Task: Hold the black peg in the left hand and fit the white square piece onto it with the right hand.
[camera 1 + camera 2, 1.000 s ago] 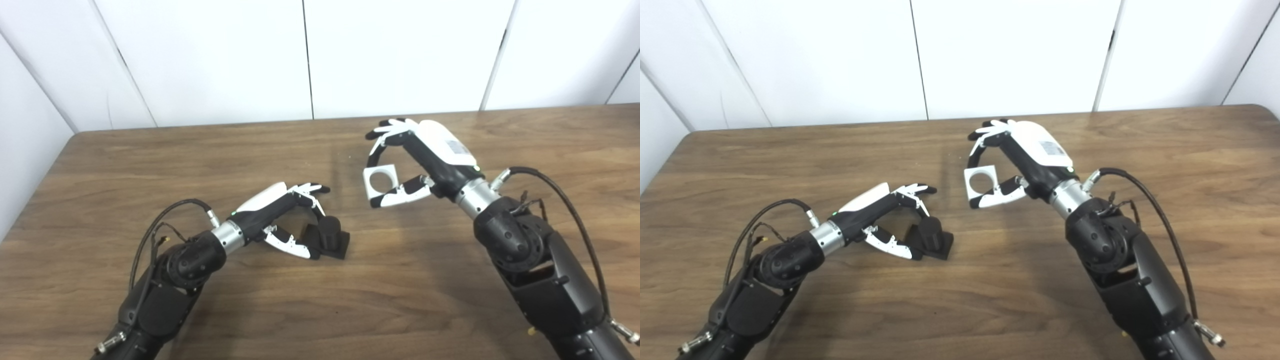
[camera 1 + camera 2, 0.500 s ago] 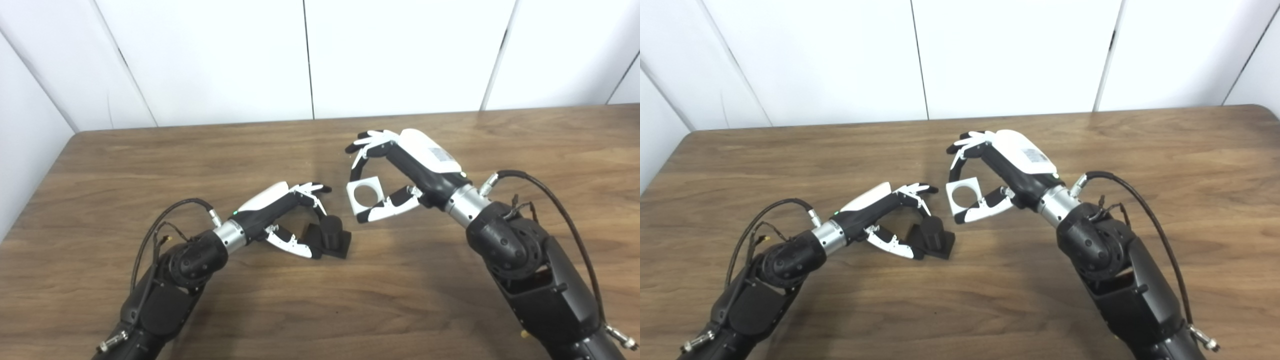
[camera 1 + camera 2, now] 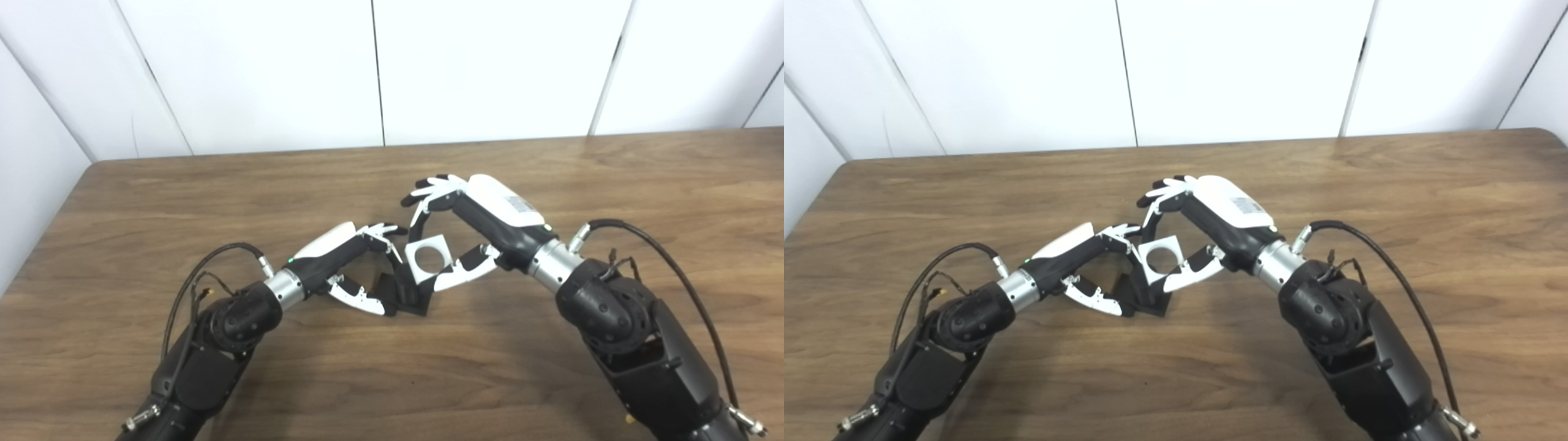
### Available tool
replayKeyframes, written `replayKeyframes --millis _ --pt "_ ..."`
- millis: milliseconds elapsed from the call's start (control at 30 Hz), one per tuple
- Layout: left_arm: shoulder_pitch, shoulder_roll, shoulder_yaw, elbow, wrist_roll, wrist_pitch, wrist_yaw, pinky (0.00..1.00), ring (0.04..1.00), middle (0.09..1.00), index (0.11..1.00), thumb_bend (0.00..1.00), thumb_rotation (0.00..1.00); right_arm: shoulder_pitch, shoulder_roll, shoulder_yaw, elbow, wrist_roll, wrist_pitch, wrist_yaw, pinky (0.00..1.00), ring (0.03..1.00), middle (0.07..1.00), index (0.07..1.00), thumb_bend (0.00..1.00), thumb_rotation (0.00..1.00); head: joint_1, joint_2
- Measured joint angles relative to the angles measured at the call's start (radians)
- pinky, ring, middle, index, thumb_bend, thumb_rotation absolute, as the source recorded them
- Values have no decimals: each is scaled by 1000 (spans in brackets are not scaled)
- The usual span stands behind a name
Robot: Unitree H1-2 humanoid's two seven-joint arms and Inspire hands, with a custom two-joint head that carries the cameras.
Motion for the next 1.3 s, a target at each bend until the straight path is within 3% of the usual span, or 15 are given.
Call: replayKeyframes --millis 267,1300 --pt "0 -4 -2 1 3 -1 9 1000 1000 941 491 511 90 0 33 25 1 -18 -3 0 963 908 801 480 511 139 6 2" --pt "22 -9 -14 -51 10 47 20 1000 1000 959 492 512 89 0 18 23 75 -33 -22 0 971 907 802 480 510 140 12 -2"
